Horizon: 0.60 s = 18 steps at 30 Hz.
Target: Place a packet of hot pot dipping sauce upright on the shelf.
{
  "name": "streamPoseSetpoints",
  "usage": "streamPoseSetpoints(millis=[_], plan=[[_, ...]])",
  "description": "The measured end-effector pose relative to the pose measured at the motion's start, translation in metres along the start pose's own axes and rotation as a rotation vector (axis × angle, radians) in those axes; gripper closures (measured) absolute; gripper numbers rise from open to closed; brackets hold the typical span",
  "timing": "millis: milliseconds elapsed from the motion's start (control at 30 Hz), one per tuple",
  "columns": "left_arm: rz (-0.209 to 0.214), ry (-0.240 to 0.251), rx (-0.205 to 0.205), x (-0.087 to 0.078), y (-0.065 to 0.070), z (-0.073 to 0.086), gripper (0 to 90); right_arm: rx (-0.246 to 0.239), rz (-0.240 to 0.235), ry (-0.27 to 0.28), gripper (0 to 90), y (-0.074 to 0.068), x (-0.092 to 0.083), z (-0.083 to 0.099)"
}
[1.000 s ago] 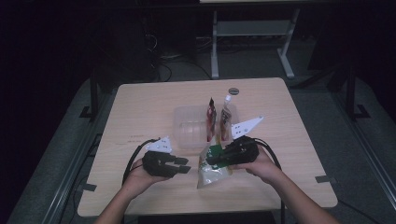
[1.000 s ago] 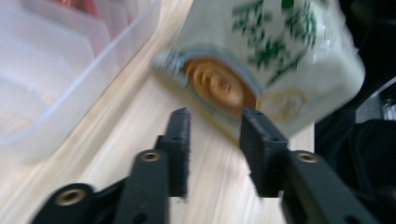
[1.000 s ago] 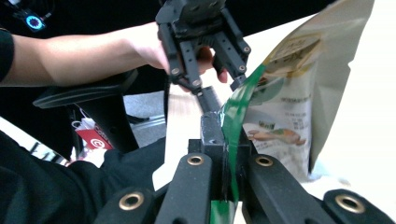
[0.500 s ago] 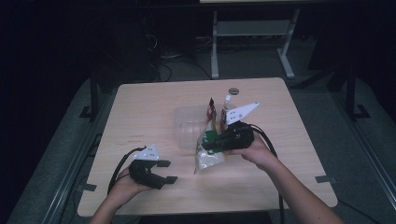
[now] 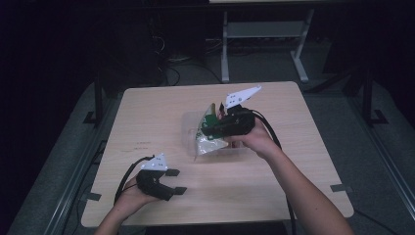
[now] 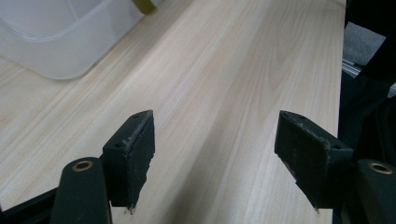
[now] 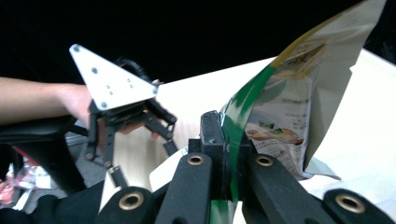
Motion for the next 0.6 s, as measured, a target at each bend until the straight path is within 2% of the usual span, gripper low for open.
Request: streamPoseSetpoints(millis=[233, 600], plan=[[-0.006, 0.004, -0.013, -0.001, -0.003, 0.002, 28.3, 0.01, 0.02, -0.01, 89.8, 0.016, 0.004, -0.008], [-0.006, 0.009, -0.03, -0.002, -0.003, 0.004, 28.2, 0.052, 0.058, -0.023, 89.9, 0.041, 0.004, -0.001]])
Point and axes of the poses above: each handheld gripper's, and its own axes: x roughly forward along the jaws, z roughly out of its underside, y roughly to its right, the point moved 9 cm from there along x, roughly forward along the jaws, and after that the axes turned 12 degrees about -y, right-handed, at the moved point
